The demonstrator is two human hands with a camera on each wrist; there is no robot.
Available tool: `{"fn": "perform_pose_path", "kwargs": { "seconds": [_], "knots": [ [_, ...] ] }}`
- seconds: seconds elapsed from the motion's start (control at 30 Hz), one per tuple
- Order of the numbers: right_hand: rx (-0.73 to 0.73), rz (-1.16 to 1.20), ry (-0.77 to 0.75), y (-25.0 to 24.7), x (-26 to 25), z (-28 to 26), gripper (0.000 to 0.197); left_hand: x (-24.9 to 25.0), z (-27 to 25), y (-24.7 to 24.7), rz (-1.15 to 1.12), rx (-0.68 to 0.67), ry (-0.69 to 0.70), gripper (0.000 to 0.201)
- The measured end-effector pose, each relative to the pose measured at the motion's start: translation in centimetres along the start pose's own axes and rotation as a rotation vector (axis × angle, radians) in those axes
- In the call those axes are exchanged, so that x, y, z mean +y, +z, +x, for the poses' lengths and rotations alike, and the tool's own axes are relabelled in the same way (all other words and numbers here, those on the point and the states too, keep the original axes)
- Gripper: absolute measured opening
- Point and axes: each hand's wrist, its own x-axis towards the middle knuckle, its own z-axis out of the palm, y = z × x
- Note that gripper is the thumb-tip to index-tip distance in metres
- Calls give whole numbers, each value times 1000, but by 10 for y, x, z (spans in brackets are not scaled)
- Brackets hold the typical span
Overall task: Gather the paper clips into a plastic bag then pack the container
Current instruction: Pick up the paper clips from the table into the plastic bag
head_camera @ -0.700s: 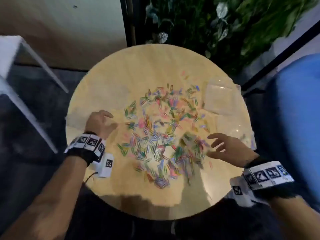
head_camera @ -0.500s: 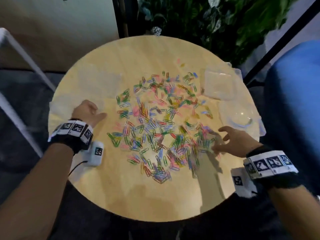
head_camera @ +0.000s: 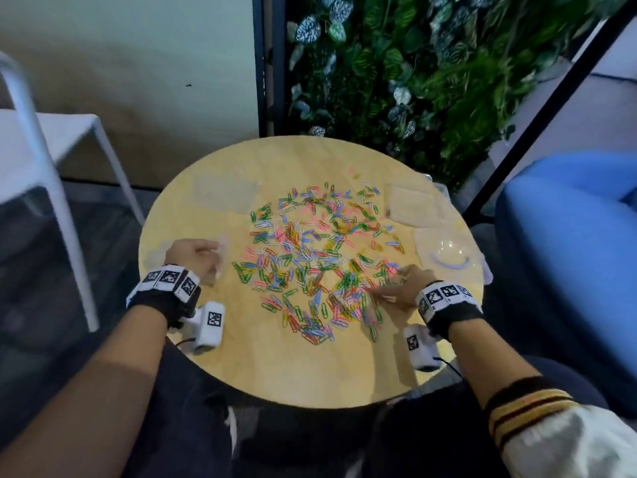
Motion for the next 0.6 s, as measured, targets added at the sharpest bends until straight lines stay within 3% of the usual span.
{"fn": "perform_pose_path", "kwargs": {
  "seconds": [0.23, 0.4, 0.5, 0.6],
  "knots": [
    [19, -122, -77, 4, -28, 17, 104, 47, -27, 16, 232, -80, 152, 22],
    [93, -158, -259, 17, -32, 22, 51, 80, -54, 34, 552, -207, 221, 18],
    [199, -108, -292, 24, -33, 25, 24, 85, -62, 47, 546, -268, 230, 18],
    [220, -142, -278, 23, -38, 32, 19, 67, -61, 62, 280, -330, 149, 20]
  ]
}}
